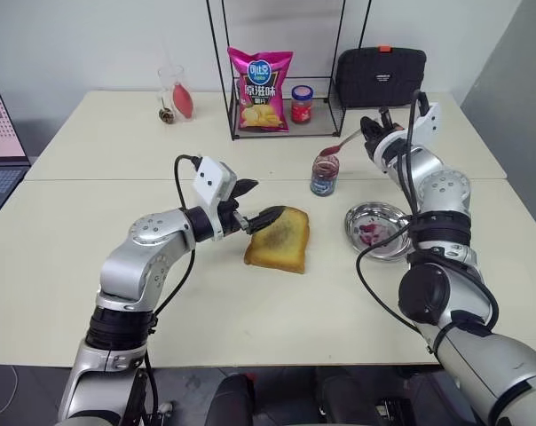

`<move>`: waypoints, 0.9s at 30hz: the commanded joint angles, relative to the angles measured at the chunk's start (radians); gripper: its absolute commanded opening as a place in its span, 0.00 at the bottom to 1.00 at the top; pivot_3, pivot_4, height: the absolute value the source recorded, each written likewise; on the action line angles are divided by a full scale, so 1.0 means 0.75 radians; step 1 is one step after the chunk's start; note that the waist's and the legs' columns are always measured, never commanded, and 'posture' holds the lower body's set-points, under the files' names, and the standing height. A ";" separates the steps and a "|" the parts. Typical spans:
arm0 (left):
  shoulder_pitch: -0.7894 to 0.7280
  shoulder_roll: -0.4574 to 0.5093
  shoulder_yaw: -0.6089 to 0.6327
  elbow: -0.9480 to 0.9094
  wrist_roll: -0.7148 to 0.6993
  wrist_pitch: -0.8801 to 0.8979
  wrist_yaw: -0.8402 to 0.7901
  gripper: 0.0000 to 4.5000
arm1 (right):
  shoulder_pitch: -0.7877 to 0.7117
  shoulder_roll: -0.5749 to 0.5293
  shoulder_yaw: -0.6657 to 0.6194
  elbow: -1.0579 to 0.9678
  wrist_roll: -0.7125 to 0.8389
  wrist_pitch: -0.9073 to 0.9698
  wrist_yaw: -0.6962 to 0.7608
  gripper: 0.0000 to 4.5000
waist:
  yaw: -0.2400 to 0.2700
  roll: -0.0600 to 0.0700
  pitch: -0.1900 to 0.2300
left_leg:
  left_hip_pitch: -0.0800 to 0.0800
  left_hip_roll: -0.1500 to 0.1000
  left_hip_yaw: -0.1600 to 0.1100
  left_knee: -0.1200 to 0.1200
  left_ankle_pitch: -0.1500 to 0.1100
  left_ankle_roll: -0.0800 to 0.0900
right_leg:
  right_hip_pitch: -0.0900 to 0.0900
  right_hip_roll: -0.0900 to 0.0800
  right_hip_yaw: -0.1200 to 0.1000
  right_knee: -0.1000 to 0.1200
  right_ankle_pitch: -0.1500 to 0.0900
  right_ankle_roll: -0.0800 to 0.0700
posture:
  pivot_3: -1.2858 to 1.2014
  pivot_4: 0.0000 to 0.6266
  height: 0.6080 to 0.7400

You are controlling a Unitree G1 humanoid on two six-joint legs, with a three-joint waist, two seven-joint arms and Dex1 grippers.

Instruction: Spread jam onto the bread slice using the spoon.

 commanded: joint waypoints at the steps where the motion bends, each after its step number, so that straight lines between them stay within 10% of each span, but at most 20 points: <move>1: 0.169 0.057 0.141 -0.265 -0.108 0.041 0.002 1.00 | 0.017 0.045 0.112 -0.319 0.090 0.151 -0.005 0.00 | -0.003 0.000 0.000 | 0.000 0.000 -0.001 0.000 0.000 0.000 | 0.000 0.000 -0.001 0.000 0.000 0.000 | 0.52 0.24 1.00; 16: 0.985 0.084 0.435 -0.904 -0.278 0.099 0.128 1.00 | 0.554 -0.104 1.119 -1.091 -0.332 0.099 0.446 0.00 | 0.009 -0.004 -0.002 | 0.000 0.003 -0.002 -0.002 0.000 0.000 | -0.001 0.000 -0.003 -0.001 -0.008 0.001 | 0.52 0.24 1.00; 27: 1.138 0.039 0.408 -0.874 -0.197 -0.058 0.162 1.00 | 0.656 -0.072 1.203 -0.963 -0.508 -0.080 0.586 0.00 | 0.007 -0.006 -0.003 | 0.009 0.005 0.002 -0.001 0.000 -0.001 | 0.003 0.001 0.000 0.000 -0.009 -0.011 | 0.52 0.24 1.00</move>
